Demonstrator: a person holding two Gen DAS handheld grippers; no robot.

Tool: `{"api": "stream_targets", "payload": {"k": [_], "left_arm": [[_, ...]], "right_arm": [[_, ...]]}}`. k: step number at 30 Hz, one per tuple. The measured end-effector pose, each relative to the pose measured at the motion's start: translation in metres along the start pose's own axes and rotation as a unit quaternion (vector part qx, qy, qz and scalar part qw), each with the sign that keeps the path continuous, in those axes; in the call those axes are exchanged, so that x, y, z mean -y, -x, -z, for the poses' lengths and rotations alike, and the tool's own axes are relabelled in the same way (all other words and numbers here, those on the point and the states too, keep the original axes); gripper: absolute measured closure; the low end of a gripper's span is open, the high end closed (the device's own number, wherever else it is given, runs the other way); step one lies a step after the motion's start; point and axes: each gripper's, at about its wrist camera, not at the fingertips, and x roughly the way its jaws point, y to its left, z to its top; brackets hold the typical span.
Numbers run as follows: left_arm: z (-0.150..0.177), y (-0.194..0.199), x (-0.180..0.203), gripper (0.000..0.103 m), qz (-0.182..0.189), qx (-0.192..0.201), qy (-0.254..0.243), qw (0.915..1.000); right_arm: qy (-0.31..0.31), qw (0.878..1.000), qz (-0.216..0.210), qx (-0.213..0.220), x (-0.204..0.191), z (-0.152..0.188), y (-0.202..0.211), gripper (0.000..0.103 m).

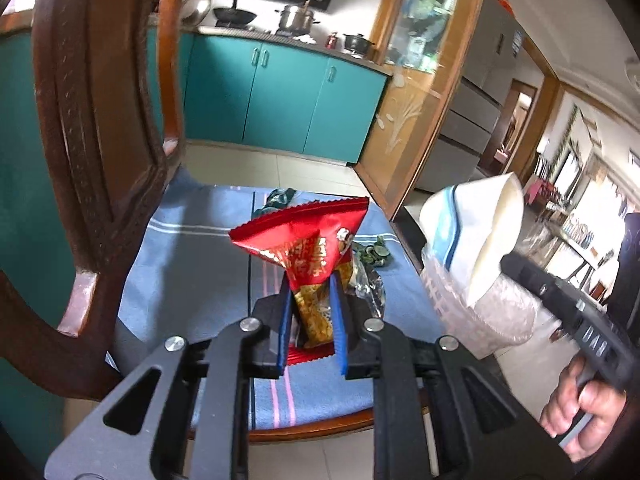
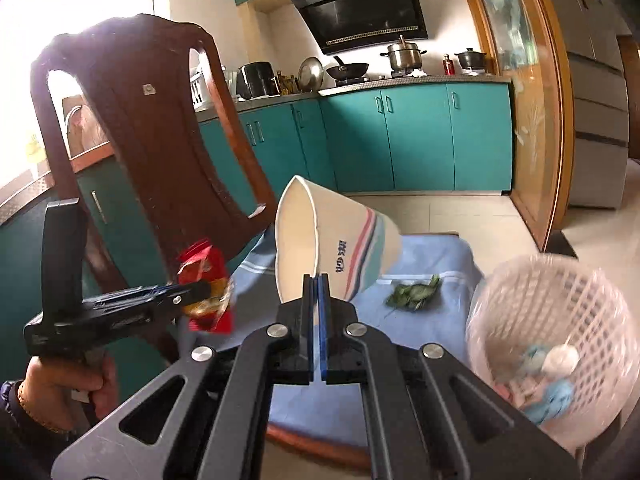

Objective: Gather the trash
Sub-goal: 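Grasp the white paper cup with the right tool, then carry the white paper cup over the wastebasket and open the right tool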

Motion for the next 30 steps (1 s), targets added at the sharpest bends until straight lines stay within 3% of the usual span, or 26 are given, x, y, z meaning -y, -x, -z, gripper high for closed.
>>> {"api": "stream_targets", "payload": {"k": [6,23,26,30], "left_arm": [[0.013,-0.011,0.012,0.086,-0.019,-0.015,-0.03,0.9992],[0.017,-0.027,0.014,0.086,-0.035,-0.027,-0.03,0.9986],[0.016,-0.026,0.012,0.086,-0.035,-0.025,-0.024,0.9988],[0.016,-0.022,0.014,0.086,-0.029,-0.017,-0.022,0.9992]], "right_arm": [[-0.018,0.999,-0.015,-0.021,0.003,0.009,-0.006,0.101],[-0.026,0.999,-0.025,-0.03,0.016,0.014,-0.007,0.101],[-0.028,0.999,-0.017,-0.021,0.018,0.01,-0.002,0.101],[-0.052,0.998,0.028,0.026,0.047,-0.006,0.023,0.1]]}}
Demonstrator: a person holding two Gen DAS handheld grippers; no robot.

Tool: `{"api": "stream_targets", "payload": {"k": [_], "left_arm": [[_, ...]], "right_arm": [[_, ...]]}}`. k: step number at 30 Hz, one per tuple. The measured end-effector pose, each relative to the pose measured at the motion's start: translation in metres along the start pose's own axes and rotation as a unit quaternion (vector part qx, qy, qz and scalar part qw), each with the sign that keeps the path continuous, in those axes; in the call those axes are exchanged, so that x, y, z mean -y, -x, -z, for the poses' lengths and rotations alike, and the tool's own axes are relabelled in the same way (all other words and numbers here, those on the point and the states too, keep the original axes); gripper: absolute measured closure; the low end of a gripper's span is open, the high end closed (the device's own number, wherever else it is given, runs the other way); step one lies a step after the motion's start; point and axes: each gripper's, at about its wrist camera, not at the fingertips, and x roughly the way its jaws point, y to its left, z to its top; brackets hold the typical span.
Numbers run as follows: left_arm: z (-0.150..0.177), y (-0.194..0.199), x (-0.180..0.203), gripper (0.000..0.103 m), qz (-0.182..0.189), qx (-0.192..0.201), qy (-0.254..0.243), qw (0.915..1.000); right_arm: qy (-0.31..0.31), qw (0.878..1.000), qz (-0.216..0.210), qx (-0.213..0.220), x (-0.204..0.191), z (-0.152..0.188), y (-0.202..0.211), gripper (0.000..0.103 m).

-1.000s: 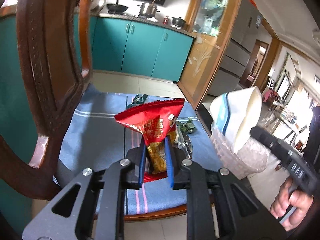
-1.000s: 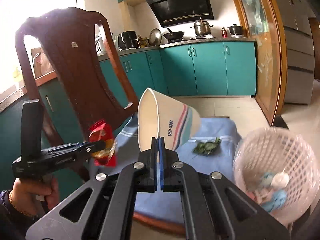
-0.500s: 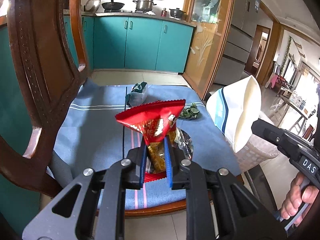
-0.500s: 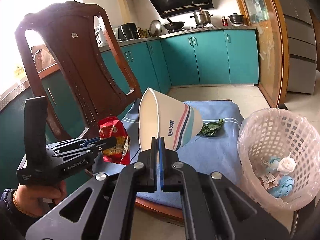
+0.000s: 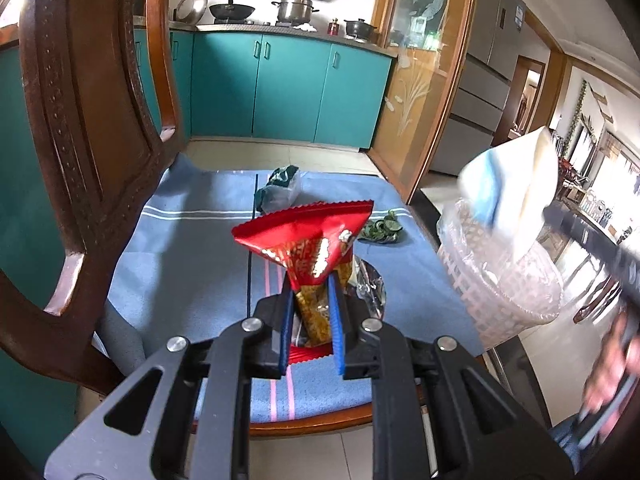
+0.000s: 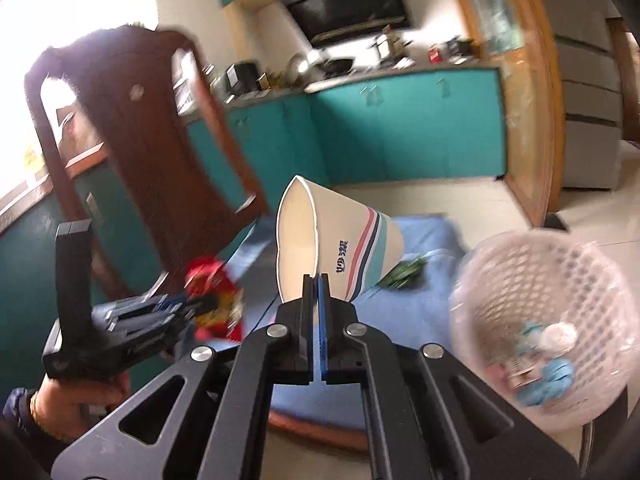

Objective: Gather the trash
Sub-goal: 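Carry the white paper cup over the wastebasket and open the right tool, then swing the red snack bag over the wastebasket and open the left tool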

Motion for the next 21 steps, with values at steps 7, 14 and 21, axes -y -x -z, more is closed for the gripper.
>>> {"api": "stream_targets", "payload": {"k": [7,14,21], "left_arm": [[0.003,-0.004,0.014,0.086,0.017,0.0,-0.016,0.9997],[0.009,-0.015,0.061,0.086,0.061,-0.009,-0.054,0.9966],[-0.016,-0.05,0.174,0.082,0.14,-0.024,-0.117,0.9829]], "right_arm": [[-0.117,0.988,0.103,0.014,0.109,-0.01,0.014,0.059],[-0.216,0.957,0.135,0.139,0.153,-0.011,0.079,0.01],[-0.275,0.93,0.163,0.179,0.182,-0.001,0.102,0.009]]}}
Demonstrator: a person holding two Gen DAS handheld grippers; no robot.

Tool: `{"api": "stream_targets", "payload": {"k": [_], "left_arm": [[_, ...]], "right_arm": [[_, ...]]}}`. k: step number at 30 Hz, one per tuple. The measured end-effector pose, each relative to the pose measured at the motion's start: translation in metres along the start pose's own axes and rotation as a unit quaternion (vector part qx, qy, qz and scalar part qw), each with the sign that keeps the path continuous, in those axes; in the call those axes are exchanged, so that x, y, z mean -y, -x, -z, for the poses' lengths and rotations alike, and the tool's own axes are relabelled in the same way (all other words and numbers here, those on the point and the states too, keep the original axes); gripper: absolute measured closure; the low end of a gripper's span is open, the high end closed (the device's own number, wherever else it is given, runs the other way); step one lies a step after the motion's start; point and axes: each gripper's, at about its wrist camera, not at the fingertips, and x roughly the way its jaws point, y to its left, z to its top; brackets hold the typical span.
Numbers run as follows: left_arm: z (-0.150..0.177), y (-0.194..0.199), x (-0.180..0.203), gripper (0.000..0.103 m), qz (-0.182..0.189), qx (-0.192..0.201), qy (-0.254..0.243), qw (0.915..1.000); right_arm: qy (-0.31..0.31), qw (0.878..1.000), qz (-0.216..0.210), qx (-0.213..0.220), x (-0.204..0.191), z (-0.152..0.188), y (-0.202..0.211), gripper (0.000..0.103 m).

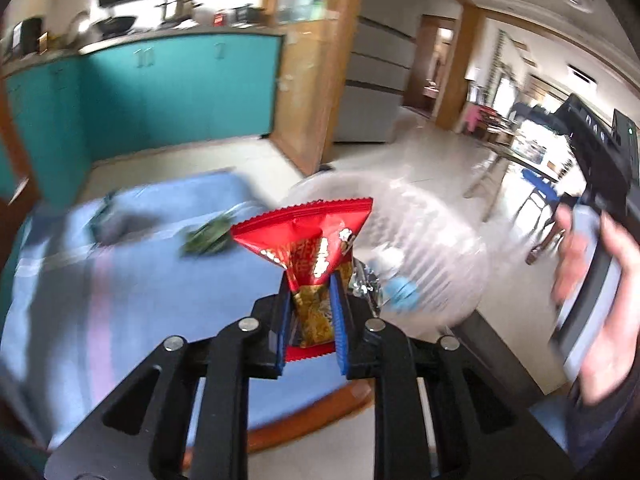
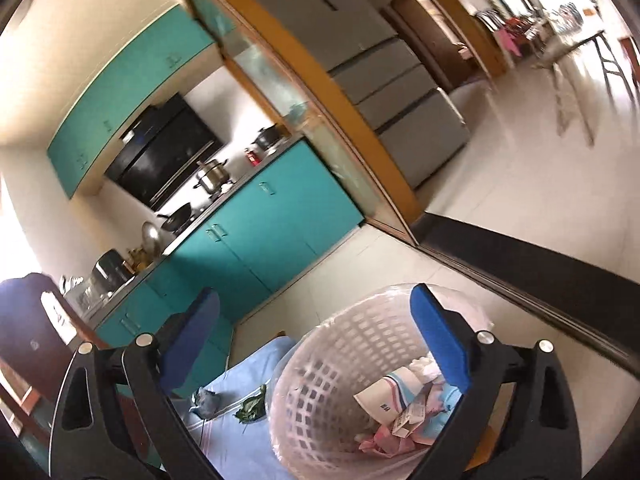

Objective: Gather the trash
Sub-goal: 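Swing the red snack bag over the wastebasket and open the left tool, then grasp the dark green wrapper with the left tool while the right tool grasps the green leaves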

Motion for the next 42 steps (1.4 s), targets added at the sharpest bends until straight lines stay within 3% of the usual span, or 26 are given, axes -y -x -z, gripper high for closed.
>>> {"api": "stream_targets", "payload": {"k": [2,3,4,5,10,16,19,24,29,31,36,39,42], "left_arm": [[-0.025,-0.018,0.025,0.075,0.022,0.003,-0.011,0.9997],[-0.033,-0.027,0.033,0.051,0.026,0.0,-0.015,0.9996],[-0.041,-0.038,0.041,0.018,0.021,-0.006,-0.021,0.9995],[-0.044,-0.046,0.046,0.009,0.011,-0.007,-0.022,0.9997],[-0.037,-0.056,0.02,0.004,-0.055,0.002,-0.001,0.9985],[-0.028,-0.04,-0.095,0.004,-0.168,0.011,0.053,0.9843],[-0.034,-0.043,-0.155,0.004,-0.227,0.012,0.069,0.9713],[-0.046,-0.076,-0.221,0.004,-0.256,-0.031,0.072,0.9636],[-0.044,-0.121,-0.258,0.009,-0.254,-0.077,0.072,0.9613],[-0.04,-0.129,-0.27,0.061,-0.224,-0.095,0.09,0.9657],[-0.037,-0.08,-0.273,0.066,-0.195,-0.044,0.116,0.9729],[-0.036,-0.01,-0.25,0.066,-0.185,0.017,0.123,0.975],[-0.022,0.054,-0.223,0.063,-0.162,0.05,0.132,0.9765]], "right_arm": [[0.002,1.0,0.002,0.002,-0.001,-0.001,0.0,0.009],[0.004,1.0,0.003,0.005,-0.002,-0.001,0.001,0.009],[0.007,1.0,0.001,0.004,-0.004,0.0,0.001,0.009],[0.009,1.0,-0.002,0.001,-0.006,0.0,-0.001,0.009],[0.02,0.999,-0.021,-0.013,-0.016,0.001,-0.007,0.009],[0.059,0.995,-0.05,-0.066,-0.041,0.02,-0.023,0.009],[0.089,0.99,-0.058,-0.093,-0.058,0.034,-0.032,0.009],[0.148,0.974,-0.069,-0.157,-0.089,0.07,-0.051,0.009],[0.203,0.953,-0.077,-0.212,-0.124,0.113,-0.072,0.009],[0.225,0.944,-0.076,-0.229,-0.139,0.132,-0.085,0.009],[0.252,0.929,-0.049,-0.268,-0.165,0.173,-0.131,0.015],[0.291,0.914,-0.024,-0.282,-0.183,0.196,-0.164,0.021],[0.325,0.895,0.017,-0.304,-0.197,0.214,-0.199,0.029]]}}
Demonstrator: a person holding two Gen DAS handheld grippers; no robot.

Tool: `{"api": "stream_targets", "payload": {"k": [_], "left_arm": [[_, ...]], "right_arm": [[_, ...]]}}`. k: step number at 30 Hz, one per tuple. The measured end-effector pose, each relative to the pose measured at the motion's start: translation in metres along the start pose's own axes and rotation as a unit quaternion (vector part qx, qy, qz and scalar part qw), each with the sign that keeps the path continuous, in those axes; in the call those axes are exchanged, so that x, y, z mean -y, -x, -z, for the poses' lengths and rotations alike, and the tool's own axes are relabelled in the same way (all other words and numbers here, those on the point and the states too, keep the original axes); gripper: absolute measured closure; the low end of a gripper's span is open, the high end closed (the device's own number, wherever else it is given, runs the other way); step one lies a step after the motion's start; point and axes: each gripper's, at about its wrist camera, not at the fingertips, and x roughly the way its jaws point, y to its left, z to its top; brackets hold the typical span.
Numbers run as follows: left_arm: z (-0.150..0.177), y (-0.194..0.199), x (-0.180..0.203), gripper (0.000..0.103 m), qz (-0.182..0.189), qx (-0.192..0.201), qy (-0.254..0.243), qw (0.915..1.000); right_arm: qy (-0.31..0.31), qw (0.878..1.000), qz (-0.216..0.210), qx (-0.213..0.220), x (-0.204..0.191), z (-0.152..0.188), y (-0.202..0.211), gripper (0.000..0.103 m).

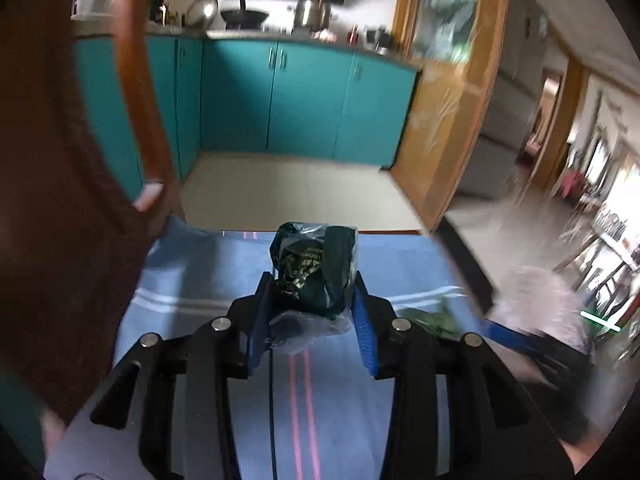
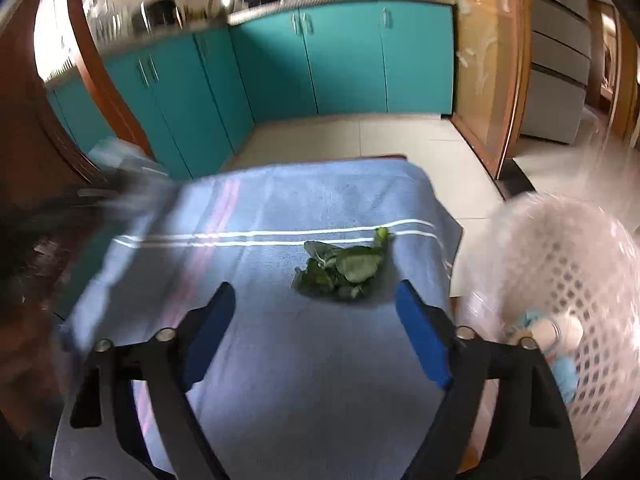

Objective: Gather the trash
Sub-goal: 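Grasp the dark green wrapper with the left tool while the right tool grasps the green leaves, then carry the green leaves over the wastebasket and open the right tool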

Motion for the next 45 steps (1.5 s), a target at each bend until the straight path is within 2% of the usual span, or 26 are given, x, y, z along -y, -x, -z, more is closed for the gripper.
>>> {"api": "stream_targets", "payload": {"k": [1,3,5,7,9,10,11,12,17,18,20,23,25,27,28,30,34,38,39,40,41,43,45], "left_arm": [[0.004,0.015,0.003,0.063,0.003,0.005,0.0,1.0],[0.018,0.049,0.008,0.062,0.01,0.016,-0.003,0.9998],[0.032,0.077,0.005,0.061,0.01,0.03,0.014,0.9994],[0.046,0.093,0.002,0.061,0.017,0.035,0.042,0.9984],[0.054,0.1,0.001,0.061,0.014,0.038,0.05,0.998],[0.058,0.102,0.002,0.061,0.015,0.039,0.045,0.9981],[0.06,0.102,0.003,0.061,0.014,0.038,0.04,0.9984],[0.062,0.101,0.004,0.061,0.013,0.036,0.032,0.9987],[0.061,0.092,-0.005,0.061,0.034,0.028,0.04,0.9982],[0.061,0.093,-0.005,0.061,0.034,0.029,0.039,0.9982],[0.061,0.093,-0.005,0.061,0.038,0.028,0.036,0.9982],[0.068,0.083,-0.002,0.058,0.04,-0.004,0.021,0.999],[0.078,0.07,0.001,0.028,0.039,-0.04,0.007,0.9984],[0.091,0.062,0.008,0.015,0.024,-0.063,-0.024,0.9975],[0.098,0.055,0.012,0.014,0.016,-0.075,-0.042,0.9961],[0.112,0.04,0.016,0.014,0.002,-0.096,-0.061,0.9935],[0.117,0.013,0.021,0.014,0.017,-0.096,-0.036,0.9946],[0.119,-0.008,0.038,0.015,0.013,-0.11,-0.052,0.9925],[0.123,-0.018,0.04,0.023,0.006,-0.126,-0.049,0.9908],[0.126,-0.024,0.04,0.038,0.011,-0.138,-0.043,0.9895],[0.128,-0.028,0.039,0.039,0.018,-0.146,-0.038,0.9884],[0.129,-0.025,0.039,0.054,0.015,-0.128,-0.041,0.9908],[0.123,-0.015,0.037,0.059,0.02,-0.113,-0.033,0.9928]], "right_arm": [[0.008,1.0,0.021,-0.013,-0.003,-0.005,-0.011,0.03],[0.011,0.998,0.047,-0.033,-0.004,-0.011,-0.032,0.046],[0.0,0.996,0.062,-0.057,-0.003,-0.014,-0.052,0.05],[-0.004,0.996,0.07,-0.059,-0.001,-0.014,-0.06,0.053],[0.006,0.997,0.073,-0.039,-0.004,-0.013,-0.062,0.066],[0.009,0.997,0.072,-0.027,-0.003,-0.011,-0.059,0.076],[0.006,0.998,0.06,-0.015,-0.001,-0.01,-0.054,0.089],[0.004,0.999,0.04,-0.011,0.0,-0.009,-0.052,0.095],[0.026,0.998,-0.005,0.05,0.003,0.008,0.008,0.096],[0.021,0.997,-0.031,0.064,0.005,0.011,0.03,0.096],[0.021,0.994,-0.054,0.088,0.004,0.015,0.063,0.096],[0.032,0.988,-0.082,0.127,0.005,0.031,0.118,0.096],[0.031,0.985,-0.091,0.141,0.005,0.041,0.141,0.096],[0.033,0.983,-0.103,0.15,0.007,0.051,0.16,0.096],[0.034,0.982,-0.108,0.152,0.008,0.055,0.164,0.096],[0.037,0.98,-0.118,0.154,0.007,0.062,0.169,0.096],[0.045,0.977,-0.132,0.163,0.003,0.069,0.176,0.096],[0.043,0.974,-0.14,0.175,0.006,0.069,0.184,0.096],[0.043,0.973,-0.141,0.177,0.007,0.07,0.185,0.096],[0.046,0.973,-0.141,0.177,0.008,0.07,0.185,0.096],[0.051,0.973,-0.141,0.173,0.007,0.071,0.183,0.096],[0.053,0.974,-0.14,0.172,0.009,0.074,0.181,0.096],[0.053,0.975,-0.14,0.165,0.012,0.075,0.176,0.096]]}}
